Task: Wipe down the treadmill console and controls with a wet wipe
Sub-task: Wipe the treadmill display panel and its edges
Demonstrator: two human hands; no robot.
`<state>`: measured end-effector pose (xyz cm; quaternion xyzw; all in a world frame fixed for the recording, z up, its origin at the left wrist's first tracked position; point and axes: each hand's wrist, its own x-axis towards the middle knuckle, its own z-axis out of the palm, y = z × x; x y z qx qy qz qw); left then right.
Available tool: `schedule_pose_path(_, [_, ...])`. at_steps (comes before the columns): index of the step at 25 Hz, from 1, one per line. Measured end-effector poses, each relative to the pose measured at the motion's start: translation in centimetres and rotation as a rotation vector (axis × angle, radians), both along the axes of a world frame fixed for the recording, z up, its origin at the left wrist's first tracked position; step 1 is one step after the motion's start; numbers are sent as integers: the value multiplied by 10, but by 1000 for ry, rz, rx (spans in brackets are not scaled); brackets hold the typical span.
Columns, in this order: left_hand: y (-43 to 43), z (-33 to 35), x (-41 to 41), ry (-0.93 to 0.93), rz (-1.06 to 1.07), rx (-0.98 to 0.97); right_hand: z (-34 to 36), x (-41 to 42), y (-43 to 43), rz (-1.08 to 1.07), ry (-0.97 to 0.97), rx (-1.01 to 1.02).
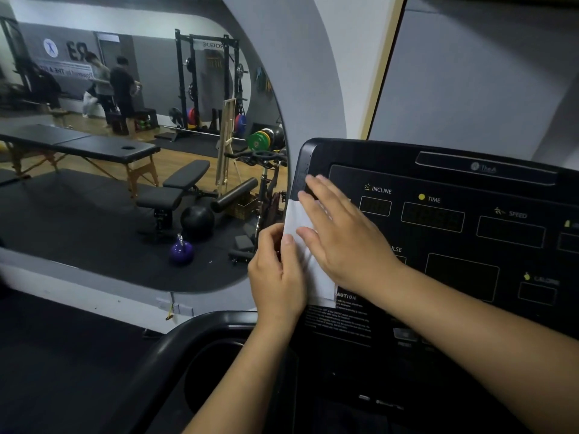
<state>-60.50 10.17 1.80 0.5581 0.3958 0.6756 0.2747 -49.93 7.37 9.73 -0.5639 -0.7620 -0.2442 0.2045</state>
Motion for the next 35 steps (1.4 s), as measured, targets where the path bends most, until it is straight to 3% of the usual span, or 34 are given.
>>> schedule_pose_path(3, [0, 1, -1, 29, 1, 0, 5, 5, 14, -59, -222, 32])
schedule_pose_path(8, [1, 2, 1, 7, 13, -81, 14, 13, 21, -154, -420, 129])
schedule_pose_path(13, [5, 2, -6, -67, -72, -128, 25, 9, 17, -130, -360, 118])
schedule_pose_path(17, [7, 4, -9, -102, -117, -156, -4, -20, -3, 188, -72, 20])
schedule_pose_path(21, [10, -1, -8, -147, -138, -180, -25, -23, -5, 17, -276, -115])
schedule_pose_path(27, [10, -5, -7, -101, -62, -90, 27, 11, 42, -177, -467, 36])
schedule_pose_path(31, [10, -5, -6, -25, -23, -80, 79, 22, 67, -221, -388, 68])
schedule_pose_path(35, [6, -2, -6, -22, -30, -80, 103, 25, 75, -67, -293, -21])
